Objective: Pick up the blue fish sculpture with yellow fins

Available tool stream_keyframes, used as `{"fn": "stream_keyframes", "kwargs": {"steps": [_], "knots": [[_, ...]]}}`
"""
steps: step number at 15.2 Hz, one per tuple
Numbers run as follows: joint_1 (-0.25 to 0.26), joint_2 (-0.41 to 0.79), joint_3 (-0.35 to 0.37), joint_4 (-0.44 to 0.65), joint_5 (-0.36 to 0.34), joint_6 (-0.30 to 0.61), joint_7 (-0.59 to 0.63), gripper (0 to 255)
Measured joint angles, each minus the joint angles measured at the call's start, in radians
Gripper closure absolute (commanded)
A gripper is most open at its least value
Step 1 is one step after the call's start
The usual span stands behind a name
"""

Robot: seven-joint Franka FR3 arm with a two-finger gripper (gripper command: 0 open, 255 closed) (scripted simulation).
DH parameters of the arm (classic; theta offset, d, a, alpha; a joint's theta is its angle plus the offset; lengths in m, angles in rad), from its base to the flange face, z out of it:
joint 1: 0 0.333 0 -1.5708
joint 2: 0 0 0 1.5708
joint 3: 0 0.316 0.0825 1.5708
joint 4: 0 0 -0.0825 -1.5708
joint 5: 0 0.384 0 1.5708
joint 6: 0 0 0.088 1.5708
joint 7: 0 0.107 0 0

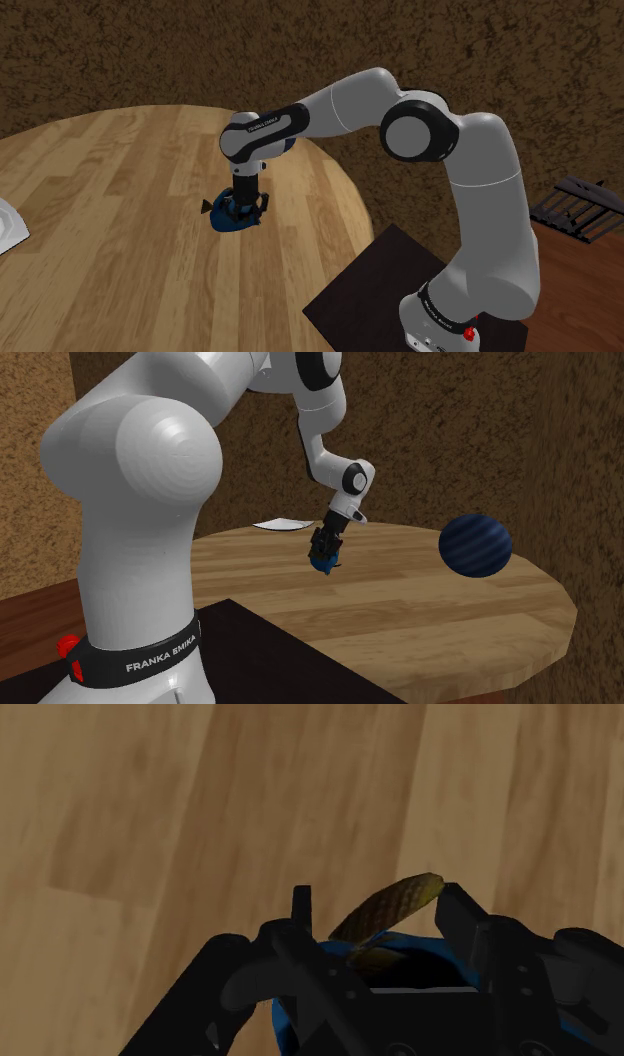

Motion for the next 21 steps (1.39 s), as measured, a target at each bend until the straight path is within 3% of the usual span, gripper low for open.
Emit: {"fn": "stream_keyframes", "kwargs": {"steps": [10, 21], "knots": [[0.000, -0.003, 0.000, 0.001, 0.000, -0.003, 0.001, 255], [-0.005, -0.090, 0.004, 0.002, 0.001, -0.088, 0.026, 255]]}}
